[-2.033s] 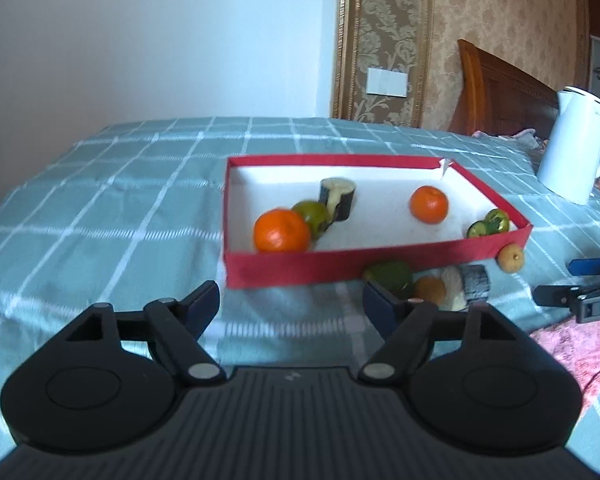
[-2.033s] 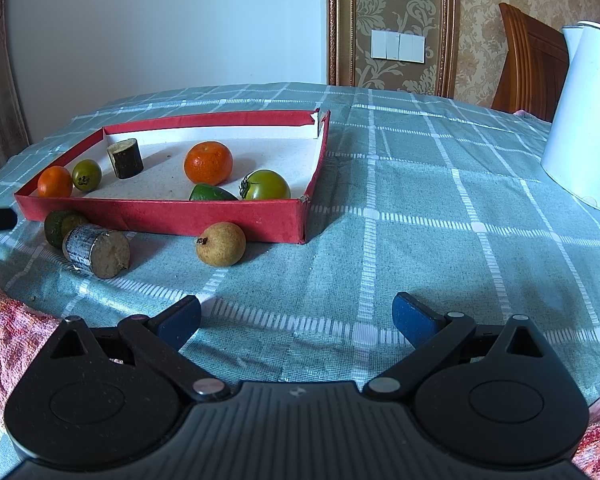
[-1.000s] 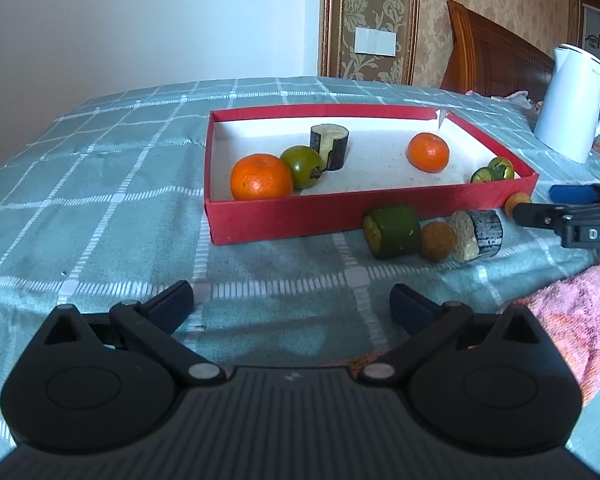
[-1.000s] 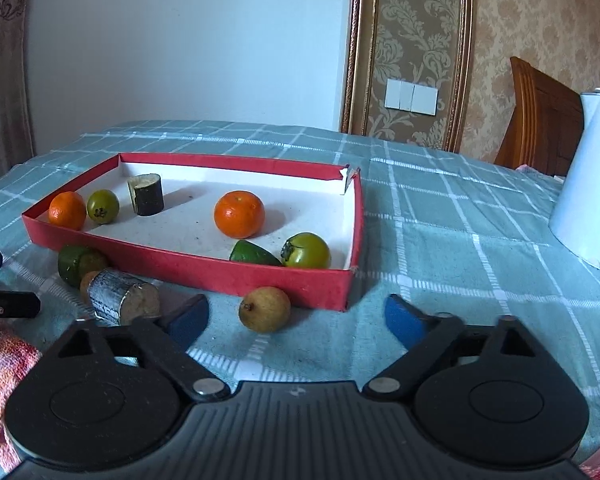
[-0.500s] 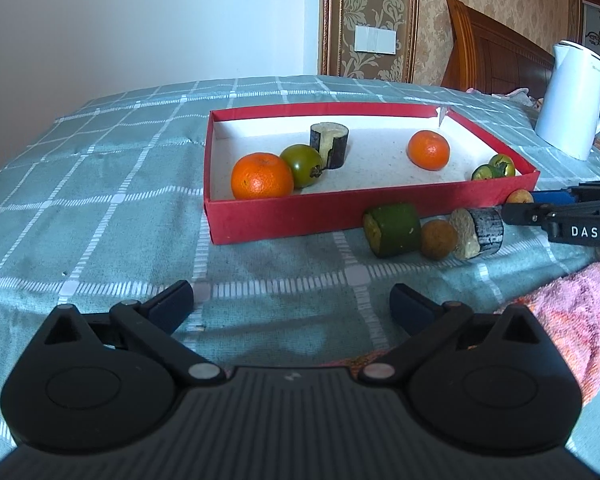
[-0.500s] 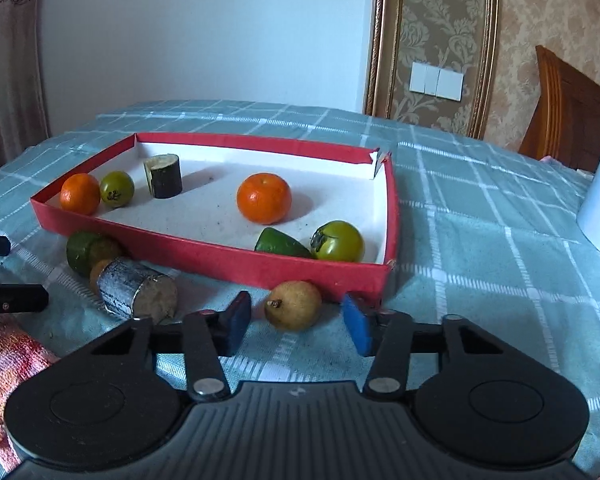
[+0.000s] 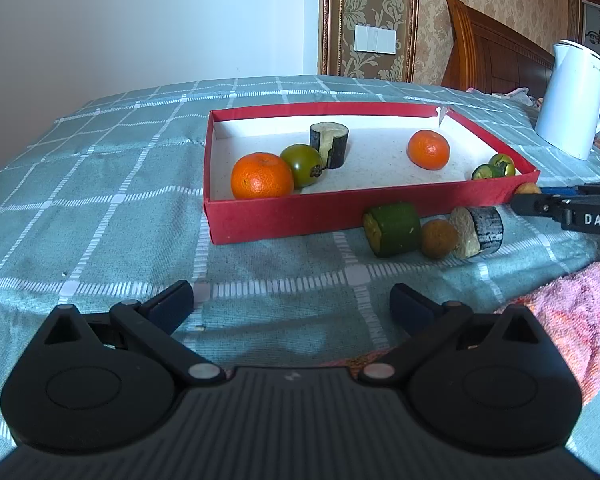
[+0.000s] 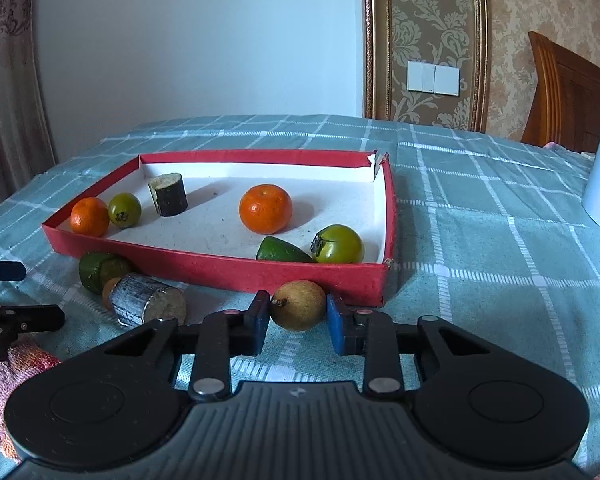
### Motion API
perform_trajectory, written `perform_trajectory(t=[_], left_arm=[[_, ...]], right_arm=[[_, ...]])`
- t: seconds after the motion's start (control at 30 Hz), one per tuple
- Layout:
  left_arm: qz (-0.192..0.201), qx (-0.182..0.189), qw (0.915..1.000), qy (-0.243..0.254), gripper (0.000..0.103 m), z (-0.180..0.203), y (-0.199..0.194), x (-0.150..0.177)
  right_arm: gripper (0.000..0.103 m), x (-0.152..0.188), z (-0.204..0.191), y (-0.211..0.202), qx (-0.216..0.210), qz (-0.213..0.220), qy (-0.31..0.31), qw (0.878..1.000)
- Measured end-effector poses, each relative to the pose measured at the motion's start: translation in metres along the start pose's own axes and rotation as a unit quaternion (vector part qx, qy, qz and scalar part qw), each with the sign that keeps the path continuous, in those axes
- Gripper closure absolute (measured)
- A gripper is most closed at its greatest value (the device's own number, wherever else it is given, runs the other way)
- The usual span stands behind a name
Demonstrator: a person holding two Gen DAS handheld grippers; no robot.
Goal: Organize fruits
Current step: 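Carry the pear into the red box and open the right gripper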
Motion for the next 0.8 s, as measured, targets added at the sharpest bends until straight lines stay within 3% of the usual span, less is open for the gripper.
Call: perform_trajectory(t=[0.13,0.37,0.57,0.8], left_arm=[[0.000,0.000,1.0000,0.000,0.000,0.000,0.000,0.000],[0.000,0.000,1.0000,0.000,0.000,0.000,0.000,0.000],[0.000,0.000,1.0000,0.000,0.000,0.000,0.000,0.000],[0.000,0.000,1.0000,0.000,0.000,0.000,0.000,0.000]], right_arm=[[0.073,-0.009,-0.003,-0.009,0.001,0.016,-0.012,1.000],[0.073,-0.056,0.005,0.002,0.030,0.039,-0.044,0.998],[0.073,-0.084,0.026,0.051,0.051,0.005,-0.034,0.998],[0.073,-0.082,0.044,0.093,0.058,-0.038,-0.005,0.998]])
Point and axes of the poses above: each gripper's, at about its wrist camera, not at the fingertips, and y roughly the way its jaws point, z to its right, x to its underside, the point moved 3 cm from there along y, roughly the way its jaws point, and after that the axes turned 14 degrees about -x, right-handed, at the moved point
